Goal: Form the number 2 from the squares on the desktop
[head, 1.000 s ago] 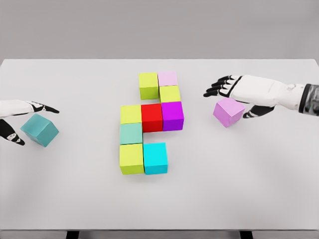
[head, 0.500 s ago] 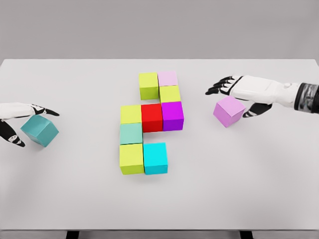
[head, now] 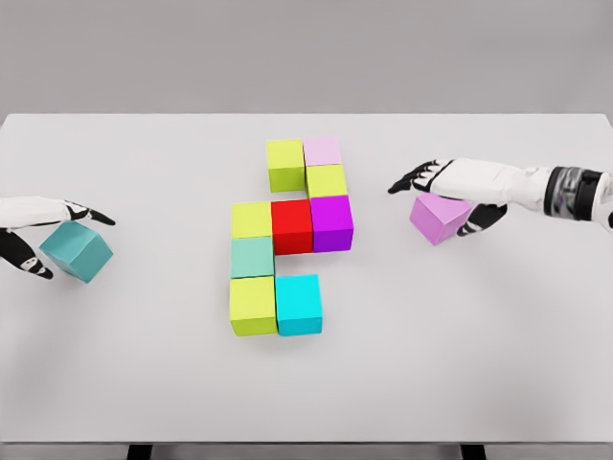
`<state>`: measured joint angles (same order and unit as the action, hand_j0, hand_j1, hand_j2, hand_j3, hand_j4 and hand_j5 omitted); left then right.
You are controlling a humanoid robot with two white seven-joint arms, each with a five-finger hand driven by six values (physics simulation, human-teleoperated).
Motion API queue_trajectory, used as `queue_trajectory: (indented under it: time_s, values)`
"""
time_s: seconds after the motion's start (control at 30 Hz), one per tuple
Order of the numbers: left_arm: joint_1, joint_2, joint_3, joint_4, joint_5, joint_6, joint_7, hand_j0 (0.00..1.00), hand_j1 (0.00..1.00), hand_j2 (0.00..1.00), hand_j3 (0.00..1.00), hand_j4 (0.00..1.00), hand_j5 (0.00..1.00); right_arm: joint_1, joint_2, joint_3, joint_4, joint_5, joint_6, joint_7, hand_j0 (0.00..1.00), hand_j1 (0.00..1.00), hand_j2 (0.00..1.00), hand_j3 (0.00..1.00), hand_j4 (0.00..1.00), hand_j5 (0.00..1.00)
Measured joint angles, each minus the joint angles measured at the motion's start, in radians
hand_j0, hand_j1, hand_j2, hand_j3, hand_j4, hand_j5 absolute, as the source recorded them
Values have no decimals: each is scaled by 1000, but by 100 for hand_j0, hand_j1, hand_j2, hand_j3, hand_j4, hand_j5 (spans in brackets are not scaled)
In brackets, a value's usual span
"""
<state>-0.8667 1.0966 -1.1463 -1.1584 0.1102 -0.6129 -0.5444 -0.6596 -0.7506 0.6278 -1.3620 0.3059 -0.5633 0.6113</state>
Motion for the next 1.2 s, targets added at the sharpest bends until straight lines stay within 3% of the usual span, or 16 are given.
queue_trajectory:
  time_s: [0.27,0.37,0.43,0.73,1.0,1.2]
  values:
    - [2,-5,0,-1,-12,0,1,82,82,82,82,82,82,-28,21,32,68,2,-2,0,100,100,100,100,100,100]
    - [3,-5,0,-1,-13,0,1,76,76,76,76,76,76,-34,24,37,94,3,-3,0,100,100,100,100,100,100]
    - [3,-5,-1,-2,-14,0,1,67,67,67,67,67,67,-40,27,39,108,5,-4,0,100,100,100,100,100,100]
    - [8,-4,-1,-9,-10,-1,-3,48,48,48,48,48,48,-64,45,48,152,20,-4,0,100,100,100,100,100,100]
    - [-6,-7,-2,-4,-7,0,1,49,49,49,49,49,49,-72,58,64,187,45,-5,0,100,100,100,100,100,100]
    - [-55,-58,-2,-10,-4,-1,0,49,49,49,49,49,49,-81,66,71,200,65,-6,0,100,100,100,100,100,100]
